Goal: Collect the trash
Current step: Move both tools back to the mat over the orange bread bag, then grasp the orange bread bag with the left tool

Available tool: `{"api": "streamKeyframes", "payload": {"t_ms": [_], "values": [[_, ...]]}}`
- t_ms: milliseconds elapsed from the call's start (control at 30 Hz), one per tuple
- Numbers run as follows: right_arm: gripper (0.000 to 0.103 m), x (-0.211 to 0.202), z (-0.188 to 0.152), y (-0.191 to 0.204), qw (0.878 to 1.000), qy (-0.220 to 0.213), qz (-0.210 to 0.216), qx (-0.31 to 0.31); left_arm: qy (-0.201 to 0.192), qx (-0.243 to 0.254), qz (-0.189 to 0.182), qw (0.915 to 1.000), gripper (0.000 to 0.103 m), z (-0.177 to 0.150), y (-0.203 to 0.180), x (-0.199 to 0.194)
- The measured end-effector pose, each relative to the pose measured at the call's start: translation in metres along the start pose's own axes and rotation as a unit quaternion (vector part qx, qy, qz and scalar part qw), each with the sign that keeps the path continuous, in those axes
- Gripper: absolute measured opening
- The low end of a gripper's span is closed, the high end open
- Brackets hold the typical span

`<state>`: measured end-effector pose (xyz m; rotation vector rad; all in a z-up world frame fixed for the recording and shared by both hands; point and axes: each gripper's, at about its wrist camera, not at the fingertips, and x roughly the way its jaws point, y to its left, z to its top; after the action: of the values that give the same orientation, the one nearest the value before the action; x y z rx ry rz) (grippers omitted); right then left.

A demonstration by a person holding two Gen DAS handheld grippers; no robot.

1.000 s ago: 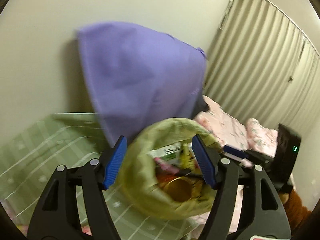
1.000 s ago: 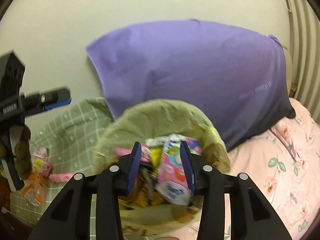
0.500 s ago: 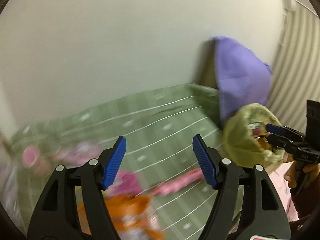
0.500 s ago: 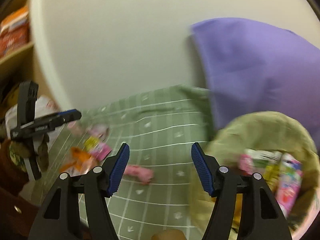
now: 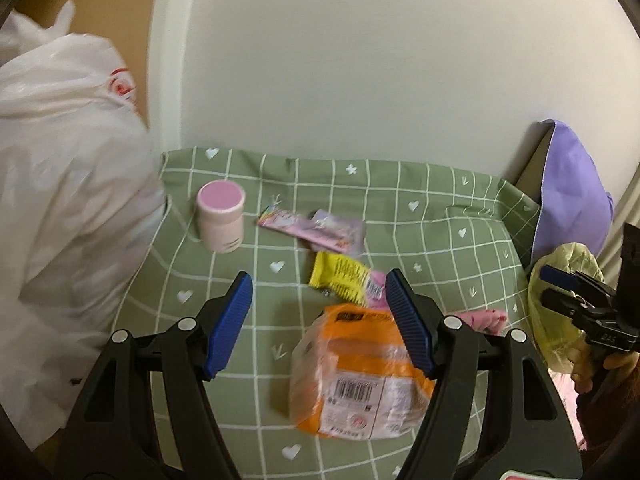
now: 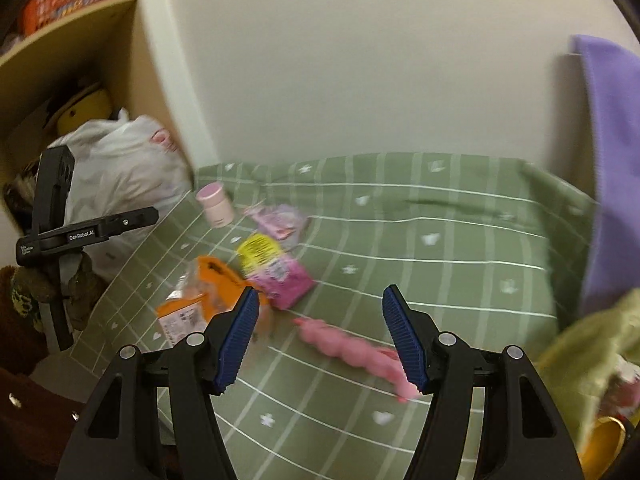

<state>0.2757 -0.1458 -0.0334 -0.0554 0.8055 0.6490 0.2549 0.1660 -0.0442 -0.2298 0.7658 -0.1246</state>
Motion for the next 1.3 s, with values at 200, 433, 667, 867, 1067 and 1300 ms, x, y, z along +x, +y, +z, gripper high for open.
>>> {"api": "streamKeyframes", "payload": {"t_ms": [200, 433, 667, 867, 1067, 1300], "values": [[0.061, 0.047, -0.002, 0.04, 0.994, 0.056, 0.071, -0.059, 0.014, -0.006, 0.018, 0.9997, 0.065, -0.02, 0.01, -0.012], [0.061, 0.091, 0.001, 0.089, 0.979, 0.076, 0.074, -0.172, 0.022, -0.009, 0.035, 0.9991, 0.065, -0.03, 0.02, -0.029], [0.061, 0.128, -0.019, 0.101, 0.971, 0.133, 0.096, -0.175, 0.031, 0.014, 0.047, 0.9983, 0.065, -0.043, 0.017, -0.038], [0.061, 0.136, -0.054, 0.113, 0.964, 0.145, 0.073, -0.208, 0.038, 0.014, 0.039, 0.9984, 0.065, -0.045, 0.016, -0.032], [0.056, 0.13, -0.064, 0.113, 0.969, 0.122, 0.075, -0.201, 0.047, 0.001, 0.031, 0.9984, 0.065, -0.047, 0.02, -0.024], [0.003, 0.123, -0.046, 0.094, 0.98, 0.128, 0.058, -0.143, 0.041, -0.022, 0.027, 0.9986, 0.065, -0.041, 0.029, -0.021]]}}
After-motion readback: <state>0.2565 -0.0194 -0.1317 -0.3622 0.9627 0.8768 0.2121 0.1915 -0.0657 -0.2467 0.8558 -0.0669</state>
